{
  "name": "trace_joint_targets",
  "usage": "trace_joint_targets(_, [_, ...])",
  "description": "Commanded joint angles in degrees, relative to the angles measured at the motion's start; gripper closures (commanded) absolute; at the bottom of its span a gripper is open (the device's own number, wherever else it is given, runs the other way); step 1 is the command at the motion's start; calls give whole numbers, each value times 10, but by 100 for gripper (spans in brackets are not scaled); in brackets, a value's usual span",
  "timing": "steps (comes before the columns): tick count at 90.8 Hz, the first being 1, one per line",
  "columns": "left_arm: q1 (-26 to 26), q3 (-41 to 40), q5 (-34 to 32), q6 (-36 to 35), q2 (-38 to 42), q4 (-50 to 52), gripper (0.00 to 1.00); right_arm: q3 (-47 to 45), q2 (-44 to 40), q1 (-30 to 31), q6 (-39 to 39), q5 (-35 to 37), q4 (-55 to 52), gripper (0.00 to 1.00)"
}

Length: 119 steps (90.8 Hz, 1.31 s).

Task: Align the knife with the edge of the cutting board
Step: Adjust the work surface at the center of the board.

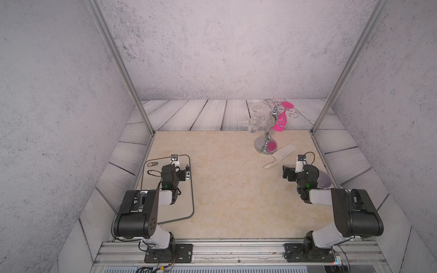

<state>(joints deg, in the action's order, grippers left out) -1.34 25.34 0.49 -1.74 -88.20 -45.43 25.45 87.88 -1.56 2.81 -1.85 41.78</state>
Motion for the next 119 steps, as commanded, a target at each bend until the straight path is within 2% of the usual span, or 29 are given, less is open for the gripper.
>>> trace_joint_targets(1, [5, -4, 7, -5, 8, -9, 0, 9, -2, 2, -1, -4, -6, 1])
trace_joint_targets(25, [14, 2, 20, 5, 7, 1, 0, 9, -2, 1, -1, -4, -6, 1])
trace_joint_targets(42, [16, 14, -17, 22, 6, 21, 0, 9, -2, 2, -1, -3, -6, 1])
trace_joint_targets(68, [15, 15, -19, 23, 5, 23, 0, 9, -2, 2, 0, -3, -5, 1])
trace_joint_targets(80, [12, 14, -74, 39, 5, 20, 0, 1, -6, 2, 12, 26, 5, 1])
trace_joint_targets(119, [12, 14, -72, 39, 5, 17, 0, -2, -3, 2, 16, 35, 15, 1])
